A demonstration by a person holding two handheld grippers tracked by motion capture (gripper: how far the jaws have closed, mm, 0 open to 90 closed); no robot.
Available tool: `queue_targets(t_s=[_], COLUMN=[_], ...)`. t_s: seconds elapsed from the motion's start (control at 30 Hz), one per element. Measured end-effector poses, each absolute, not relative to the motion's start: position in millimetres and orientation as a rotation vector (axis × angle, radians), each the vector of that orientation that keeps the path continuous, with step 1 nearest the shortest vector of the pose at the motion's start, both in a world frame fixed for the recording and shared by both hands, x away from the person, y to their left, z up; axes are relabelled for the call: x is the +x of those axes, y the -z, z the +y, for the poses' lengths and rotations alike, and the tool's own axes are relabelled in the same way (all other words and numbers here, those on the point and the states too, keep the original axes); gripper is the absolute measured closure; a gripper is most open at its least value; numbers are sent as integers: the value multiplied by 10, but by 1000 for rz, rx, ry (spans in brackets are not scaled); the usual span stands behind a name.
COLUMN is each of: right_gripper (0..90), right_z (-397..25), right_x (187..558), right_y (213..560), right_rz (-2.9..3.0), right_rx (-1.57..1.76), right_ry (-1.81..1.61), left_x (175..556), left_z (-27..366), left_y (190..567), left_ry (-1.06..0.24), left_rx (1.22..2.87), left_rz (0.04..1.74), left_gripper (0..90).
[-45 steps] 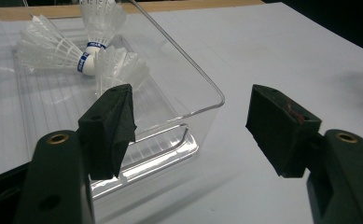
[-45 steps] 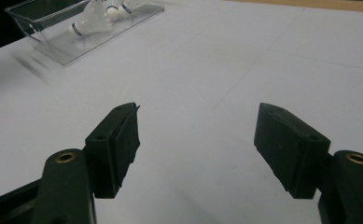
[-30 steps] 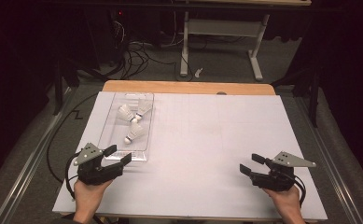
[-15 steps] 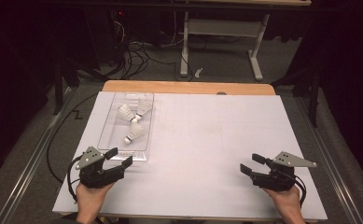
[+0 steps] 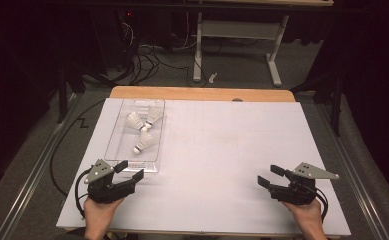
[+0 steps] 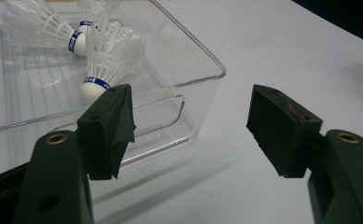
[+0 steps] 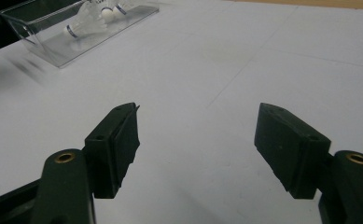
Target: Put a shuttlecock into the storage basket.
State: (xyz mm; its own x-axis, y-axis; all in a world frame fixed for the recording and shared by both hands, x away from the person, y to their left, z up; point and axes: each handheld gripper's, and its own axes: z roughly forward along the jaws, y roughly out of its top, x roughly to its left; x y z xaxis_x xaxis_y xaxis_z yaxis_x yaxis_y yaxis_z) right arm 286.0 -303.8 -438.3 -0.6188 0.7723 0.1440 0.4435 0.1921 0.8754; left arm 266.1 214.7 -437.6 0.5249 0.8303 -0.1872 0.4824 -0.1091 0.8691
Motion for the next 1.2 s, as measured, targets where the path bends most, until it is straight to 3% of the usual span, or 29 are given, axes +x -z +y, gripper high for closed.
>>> queue_targets(t_s=[1.2], right_gripper=[309], right_z=[-3087], right_x=[2855], right_y=[4452], right_rz=[2127], right_rx=[1170], right_ry=[-1397], left_x=[2641], left_z=[2138], left_y=[4484], left_ry=[-391], left_rx=[1746], left_rz=[1119], left_gripper=[314])
